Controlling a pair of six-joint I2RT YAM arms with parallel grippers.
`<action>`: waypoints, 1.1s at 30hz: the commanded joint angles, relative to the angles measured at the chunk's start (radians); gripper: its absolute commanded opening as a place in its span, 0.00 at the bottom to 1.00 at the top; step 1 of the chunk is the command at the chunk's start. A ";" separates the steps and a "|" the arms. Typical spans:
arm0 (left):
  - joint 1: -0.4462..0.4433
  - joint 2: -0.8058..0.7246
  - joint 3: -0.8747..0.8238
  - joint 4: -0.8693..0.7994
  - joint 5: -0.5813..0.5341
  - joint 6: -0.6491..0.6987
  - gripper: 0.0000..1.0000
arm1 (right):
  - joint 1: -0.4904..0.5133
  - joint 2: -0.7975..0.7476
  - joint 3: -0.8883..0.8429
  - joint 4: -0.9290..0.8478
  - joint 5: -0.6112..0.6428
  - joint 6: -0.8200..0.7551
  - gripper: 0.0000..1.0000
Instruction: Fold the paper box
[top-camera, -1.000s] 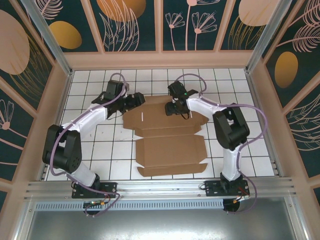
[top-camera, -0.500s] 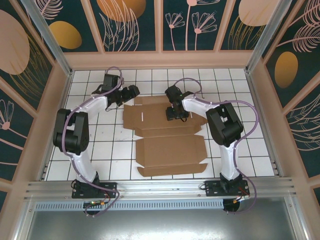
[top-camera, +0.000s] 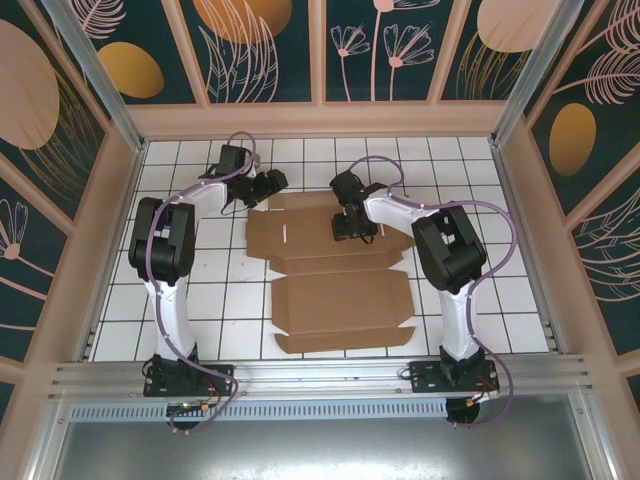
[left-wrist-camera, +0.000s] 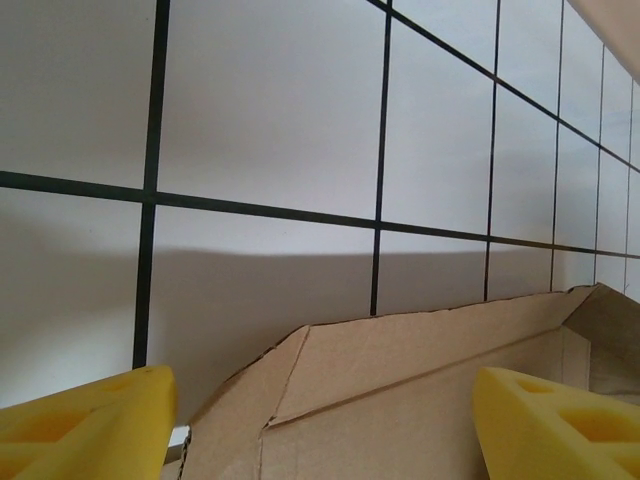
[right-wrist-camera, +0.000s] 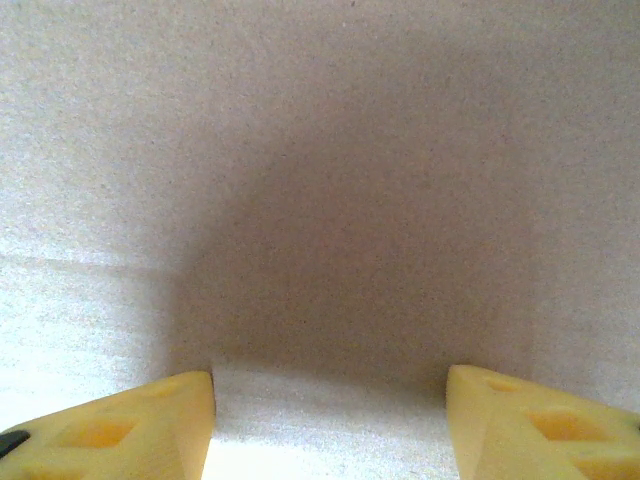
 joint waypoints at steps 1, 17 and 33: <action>0.000 0.027 0.010 0.018 0.057 -0.020 0.75 | 0.006 0.055 -0.027 -0.039 0.018 0.018 0.63; -0.047 0.007 -0.066 0.134 0.186 -0.119 0.68 | 0.009 0.077 -0.018 -0.041 -0.003 0.021 0.62; -0.054 -0.028 -0.011 0.089 0.161 -0.078 0.67 | 0.017 0.060 -0.036 -0.041 -0.023 0.012 0.62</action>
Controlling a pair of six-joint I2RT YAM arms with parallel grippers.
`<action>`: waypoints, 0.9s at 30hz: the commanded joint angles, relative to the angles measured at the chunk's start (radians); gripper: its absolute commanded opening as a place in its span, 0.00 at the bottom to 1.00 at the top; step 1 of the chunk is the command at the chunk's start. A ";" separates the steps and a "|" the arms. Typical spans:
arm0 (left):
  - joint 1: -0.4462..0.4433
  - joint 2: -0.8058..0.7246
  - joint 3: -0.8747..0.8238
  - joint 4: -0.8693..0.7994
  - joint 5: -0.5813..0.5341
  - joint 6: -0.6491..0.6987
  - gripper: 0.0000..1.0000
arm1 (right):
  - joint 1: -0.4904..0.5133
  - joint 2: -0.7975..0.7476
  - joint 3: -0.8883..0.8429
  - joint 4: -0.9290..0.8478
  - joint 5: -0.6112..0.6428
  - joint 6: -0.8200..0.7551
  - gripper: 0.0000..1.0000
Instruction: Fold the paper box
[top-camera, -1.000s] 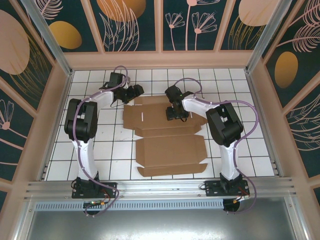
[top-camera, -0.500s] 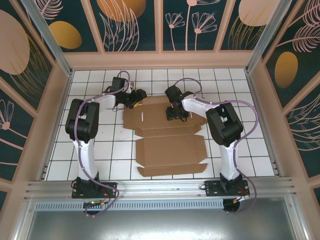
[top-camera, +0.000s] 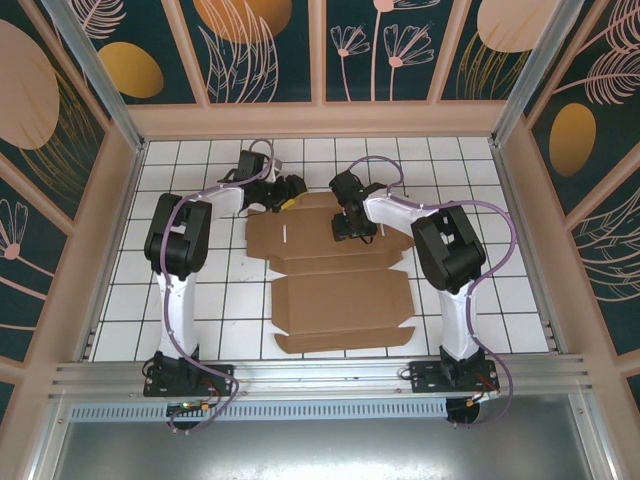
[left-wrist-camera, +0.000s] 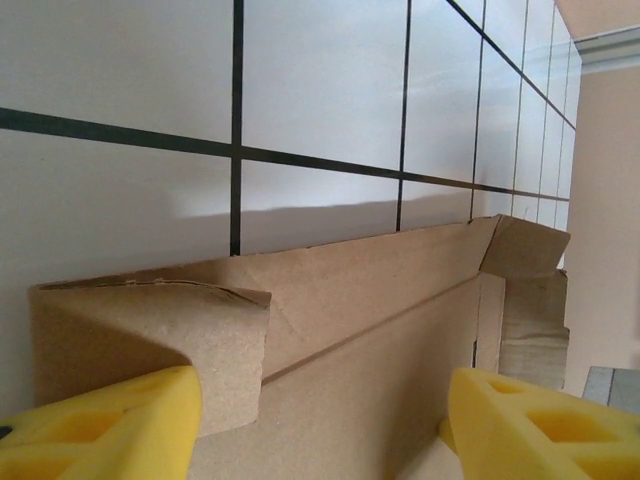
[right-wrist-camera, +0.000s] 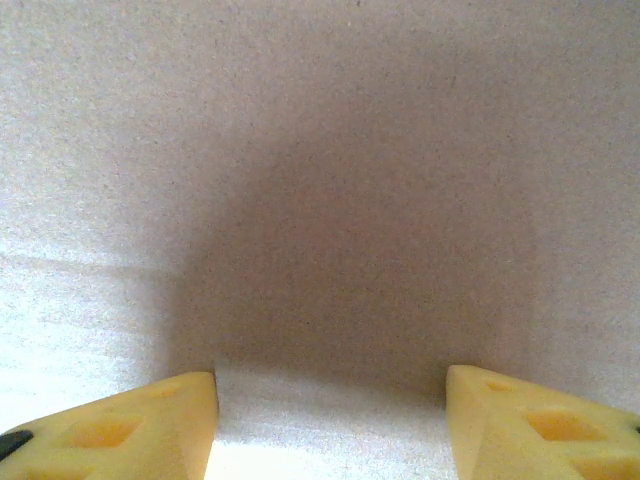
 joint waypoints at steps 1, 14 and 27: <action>0.033 -0.151 -0.064 -0.023 -0.021 0.042 0.68 | 0.013 0.052 -0.045 -0.037 -0.024 0.011 0.62; 0.141 -0.427 -0.440 -0.071 -0.256 0.078 0.66 | 0.013 0.041 -0.079 -0.017 -0.053 0.005 0.61; 0.143 -0.347 -0.435 -0.117 -0.182 0.123 0.52 | 0.015 0.051 -0.080 -0.020 -0.066 -0.007 0.60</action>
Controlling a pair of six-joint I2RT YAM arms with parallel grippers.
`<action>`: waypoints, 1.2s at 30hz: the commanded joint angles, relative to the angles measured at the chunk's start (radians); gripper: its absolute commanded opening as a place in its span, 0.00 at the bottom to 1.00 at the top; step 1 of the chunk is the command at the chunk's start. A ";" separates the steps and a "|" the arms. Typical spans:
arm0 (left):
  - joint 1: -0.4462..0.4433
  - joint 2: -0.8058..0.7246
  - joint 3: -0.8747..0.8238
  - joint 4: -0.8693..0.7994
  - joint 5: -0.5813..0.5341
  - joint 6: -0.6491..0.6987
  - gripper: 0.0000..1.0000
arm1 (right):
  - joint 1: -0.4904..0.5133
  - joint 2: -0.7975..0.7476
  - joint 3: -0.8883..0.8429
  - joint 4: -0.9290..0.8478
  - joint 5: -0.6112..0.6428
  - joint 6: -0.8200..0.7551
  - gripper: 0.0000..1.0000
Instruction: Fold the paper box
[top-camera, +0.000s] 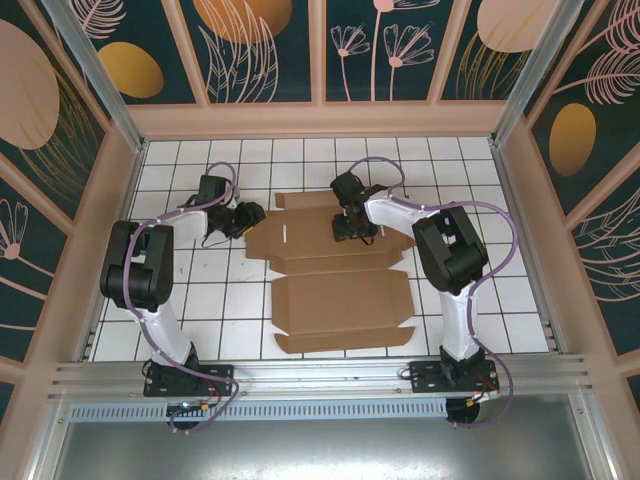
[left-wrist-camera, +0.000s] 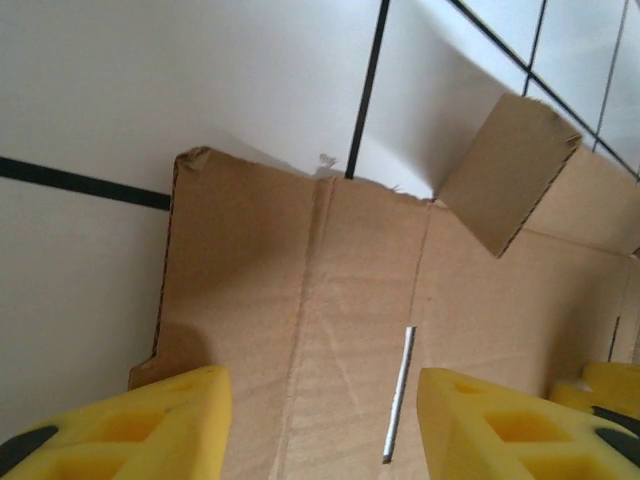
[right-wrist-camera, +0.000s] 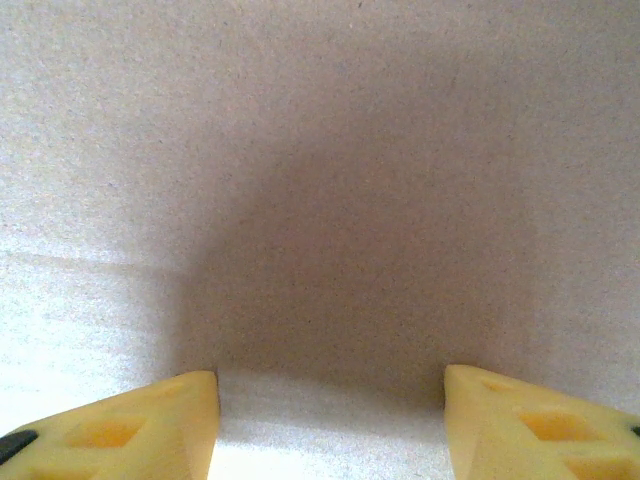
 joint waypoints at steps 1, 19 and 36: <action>0.004 -0.015 -0.005 -0.032 -0.012 0.035 0.53 | 0.016 0.067 -0.051 -0.053 -0.060 -0.006 0.60; 0.017 -0.031 -0.005 -0.097 -0.103 0.101 0.60 | 0.017 0.069 -0.068 -0.052 -0.091 -0.017 0.58; 0.015 0.065 -0.091 0.137 0.276 0.070 0.33 | 0.020 0.079 -0.078 -0.044 -0.104 -0.018 0.56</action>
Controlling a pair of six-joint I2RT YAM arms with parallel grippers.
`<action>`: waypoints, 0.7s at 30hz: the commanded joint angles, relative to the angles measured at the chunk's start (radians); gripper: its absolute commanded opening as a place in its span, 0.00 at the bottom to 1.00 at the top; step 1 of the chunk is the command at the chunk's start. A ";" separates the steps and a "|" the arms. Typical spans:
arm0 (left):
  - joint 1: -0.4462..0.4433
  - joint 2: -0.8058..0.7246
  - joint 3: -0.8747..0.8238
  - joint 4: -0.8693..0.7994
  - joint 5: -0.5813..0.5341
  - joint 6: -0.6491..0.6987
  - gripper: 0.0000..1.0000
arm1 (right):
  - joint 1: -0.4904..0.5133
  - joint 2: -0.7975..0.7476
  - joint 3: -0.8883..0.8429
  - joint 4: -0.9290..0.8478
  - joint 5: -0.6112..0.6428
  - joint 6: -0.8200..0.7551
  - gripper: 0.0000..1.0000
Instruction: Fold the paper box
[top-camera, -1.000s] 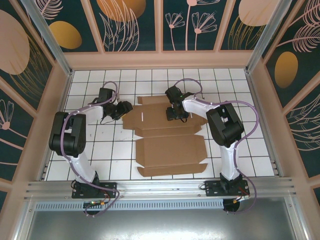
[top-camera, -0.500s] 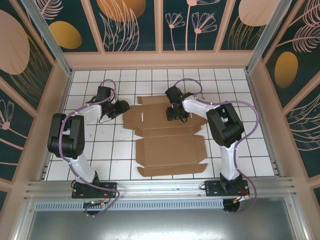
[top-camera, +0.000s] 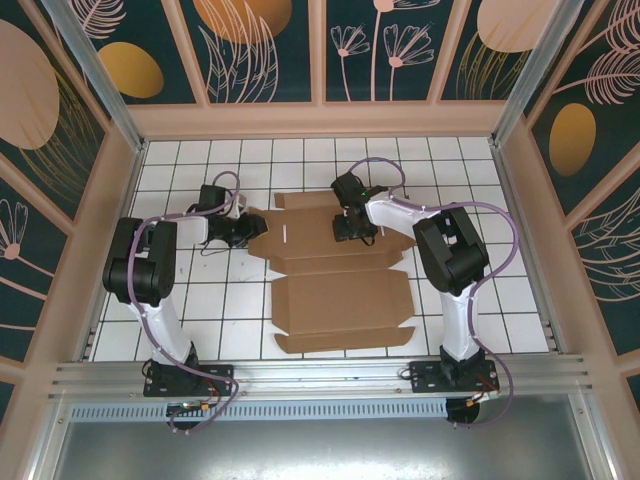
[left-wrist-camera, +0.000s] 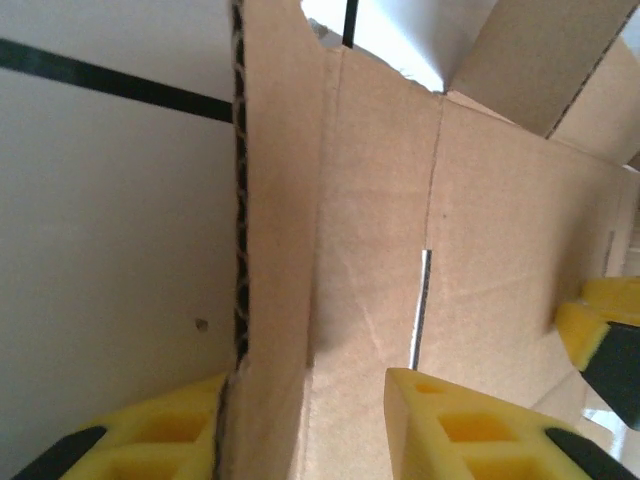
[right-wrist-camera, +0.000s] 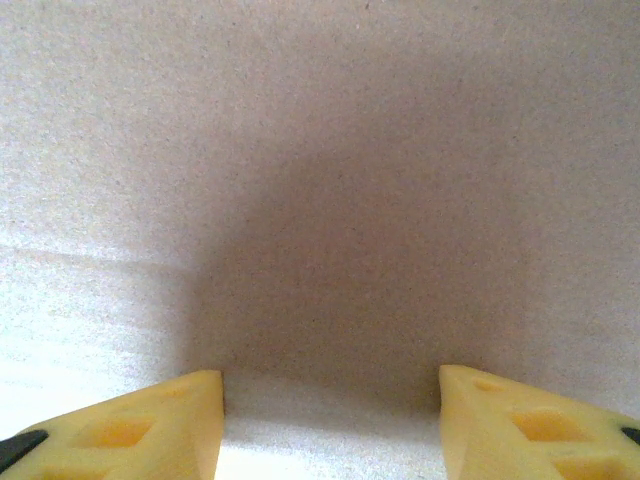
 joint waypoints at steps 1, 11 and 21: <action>0.000 0.020 -0.024 0.070 0.107 -0.013 0.32 | 0.022 0.089 -0.059 -0.067 -0.096 -0.011 0.56; -0.018 -0.020 -0.034 0.079 0.122 -0.012 0.14 | 0.020 0.088 -0.067 -0.059 -0.092 -0.008 0.56; -0.098 -0.060 0.071 -0.142 -0.119 0.044 0.03 | 0.021 0.068 -0.085 -0.044 -0.075 0.019 0.55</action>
